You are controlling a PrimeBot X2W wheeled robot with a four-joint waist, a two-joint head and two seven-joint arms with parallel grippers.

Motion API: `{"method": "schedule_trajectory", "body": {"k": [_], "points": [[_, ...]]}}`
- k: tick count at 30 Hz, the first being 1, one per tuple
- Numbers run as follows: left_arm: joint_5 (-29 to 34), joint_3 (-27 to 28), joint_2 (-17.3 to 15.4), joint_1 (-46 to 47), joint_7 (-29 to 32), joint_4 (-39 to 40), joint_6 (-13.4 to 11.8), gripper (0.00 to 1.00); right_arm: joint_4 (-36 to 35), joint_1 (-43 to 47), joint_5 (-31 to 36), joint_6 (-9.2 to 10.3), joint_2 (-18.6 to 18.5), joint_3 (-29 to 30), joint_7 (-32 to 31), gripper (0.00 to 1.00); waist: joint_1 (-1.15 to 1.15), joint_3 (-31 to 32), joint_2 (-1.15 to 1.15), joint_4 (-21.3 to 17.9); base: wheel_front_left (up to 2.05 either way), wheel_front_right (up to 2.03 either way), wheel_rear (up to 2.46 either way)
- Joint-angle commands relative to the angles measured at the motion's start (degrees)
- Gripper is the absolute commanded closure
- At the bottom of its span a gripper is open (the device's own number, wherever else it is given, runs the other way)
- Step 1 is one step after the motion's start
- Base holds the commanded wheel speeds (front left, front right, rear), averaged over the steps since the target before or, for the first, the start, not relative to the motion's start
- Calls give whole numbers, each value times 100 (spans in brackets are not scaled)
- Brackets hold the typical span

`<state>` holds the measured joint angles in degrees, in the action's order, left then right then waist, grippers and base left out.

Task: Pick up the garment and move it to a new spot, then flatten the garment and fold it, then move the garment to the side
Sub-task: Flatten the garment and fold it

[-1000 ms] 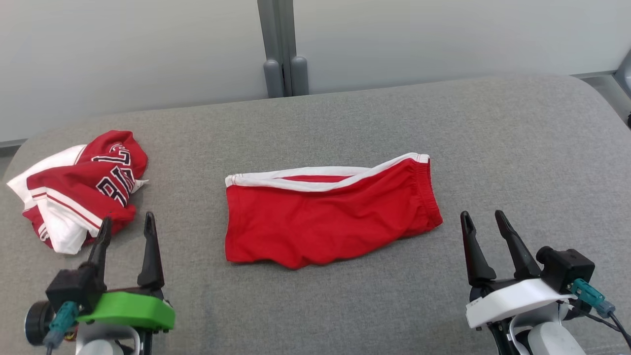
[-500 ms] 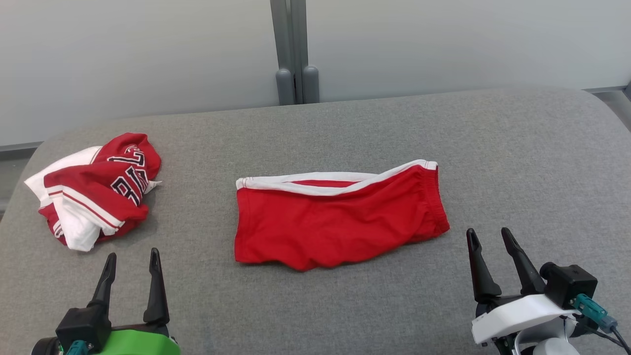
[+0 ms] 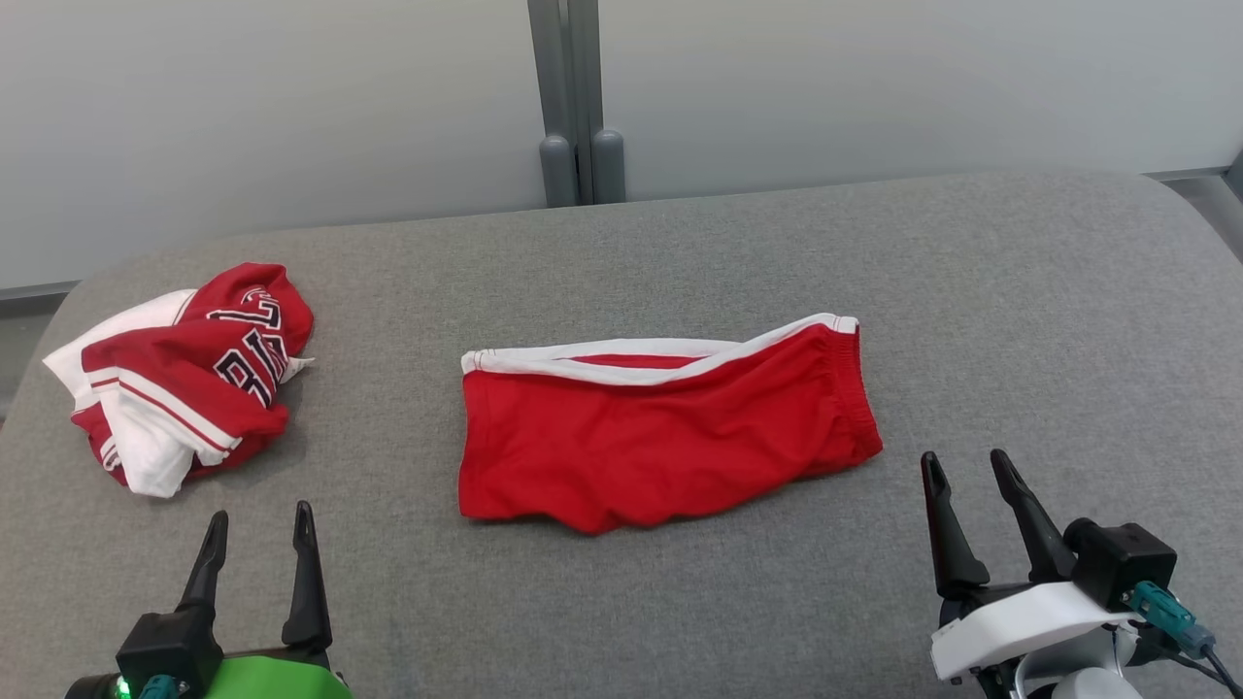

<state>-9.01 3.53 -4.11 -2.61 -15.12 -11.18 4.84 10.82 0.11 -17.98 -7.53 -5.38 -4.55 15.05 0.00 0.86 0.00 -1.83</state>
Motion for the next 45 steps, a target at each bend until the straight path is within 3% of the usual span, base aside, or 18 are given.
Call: {"method": "schedule_trajectory", "body": {"k": [1,11,19,24,33,45], "points": [[82,31,21,-20,-1,-18,24,0,-3,80,22,9,-4,16,18,0,0,0,0,0,0,0,0],[101,95,63,43,-1,-58,60,0,123,-276,191,9,-117,-94,18,0,0,-55,0,8,0,0,0],[126,6,96,226,-2,-94,81,0,711,-1200,385,9,-333,-428,16,0,0,-262,0,196,0,0,0],[101,-61,110,370,-2,-116,90,0,1370,-1965,495,9,-467,-632,-51,0,0,-534,0,365,0,0,0],[14,-315,119,658,-2,-137,1,0,3018,-2860,525,9,-668,-476,-107,0,0,-970,0,699,0,0,0],[-119,-578,117,874,-2,-222,-137,0,4758,-3275,49,9,-485,-480,-64,0,0,-1190,0,878,0,0,0]]}}
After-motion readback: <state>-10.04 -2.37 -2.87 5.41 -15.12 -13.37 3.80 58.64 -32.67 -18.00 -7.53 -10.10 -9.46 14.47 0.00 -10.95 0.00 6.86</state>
